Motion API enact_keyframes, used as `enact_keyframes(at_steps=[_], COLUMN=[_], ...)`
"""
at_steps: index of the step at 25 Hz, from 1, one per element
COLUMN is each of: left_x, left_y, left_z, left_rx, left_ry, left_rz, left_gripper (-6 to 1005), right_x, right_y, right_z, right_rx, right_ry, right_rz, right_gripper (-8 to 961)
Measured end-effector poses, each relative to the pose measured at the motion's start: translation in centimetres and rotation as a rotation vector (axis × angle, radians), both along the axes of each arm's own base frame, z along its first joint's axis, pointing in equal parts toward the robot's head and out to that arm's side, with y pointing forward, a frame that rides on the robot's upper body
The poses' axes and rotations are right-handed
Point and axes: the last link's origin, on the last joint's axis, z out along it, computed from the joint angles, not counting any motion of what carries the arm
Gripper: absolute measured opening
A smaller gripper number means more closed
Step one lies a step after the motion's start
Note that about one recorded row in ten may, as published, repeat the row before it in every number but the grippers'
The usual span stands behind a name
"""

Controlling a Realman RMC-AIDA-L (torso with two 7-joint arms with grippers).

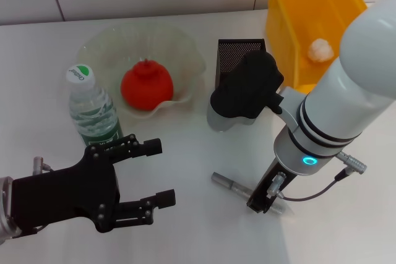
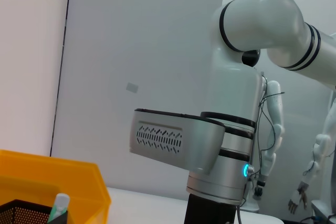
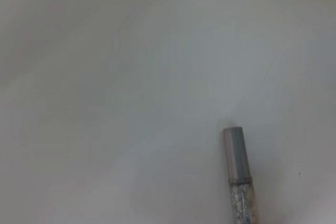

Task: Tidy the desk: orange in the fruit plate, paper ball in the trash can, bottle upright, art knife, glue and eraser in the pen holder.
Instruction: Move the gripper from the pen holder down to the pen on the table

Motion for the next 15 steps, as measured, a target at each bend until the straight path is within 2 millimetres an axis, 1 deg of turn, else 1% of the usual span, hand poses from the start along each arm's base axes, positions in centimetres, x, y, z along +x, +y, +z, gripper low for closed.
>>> enact_keyframes(at_steps=[8,15], left_x=[-0.01,0.04], left_y=[-0.01,0.01], left_z=[0.0,-0.03], left_rx=[0.0,0.0], left_ry=[0.0,-0.001], left_rz=[0.001,-0.001], left_gripper=[815,815], right_x=[0.03,-0.05], right_y=[-0.04,-0.1], right_z=[-0.04,-0.04], right_rx=[-0.002,-0.012], right_ry=[-0.002,-0.009], right_rz=[0.0,0.006], right_gripper=[275,203])
